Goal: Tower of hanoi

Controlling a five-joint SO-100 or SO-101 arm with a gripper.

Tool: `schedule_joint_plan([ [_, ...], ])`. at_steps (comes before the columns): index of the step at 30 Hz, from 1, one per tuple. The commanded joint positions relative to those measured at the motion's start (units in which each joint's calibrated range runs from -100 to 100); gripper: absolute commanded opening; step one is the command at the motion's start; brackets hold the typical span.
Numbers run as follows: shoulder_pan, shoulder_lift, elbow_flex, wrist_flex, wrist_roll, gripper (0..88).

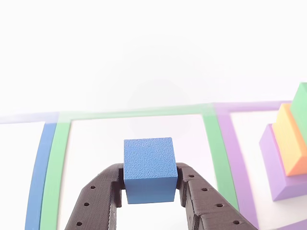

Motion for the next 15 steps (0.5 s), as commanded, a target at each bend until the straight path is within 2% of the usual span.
schedule_joint_plan([
  [1,-0.3,2.6,-2.4,-3.3,0.6,4.7],
  [15,-3.2,9.8,-7.3,-4.4,0.6,5.1],
])
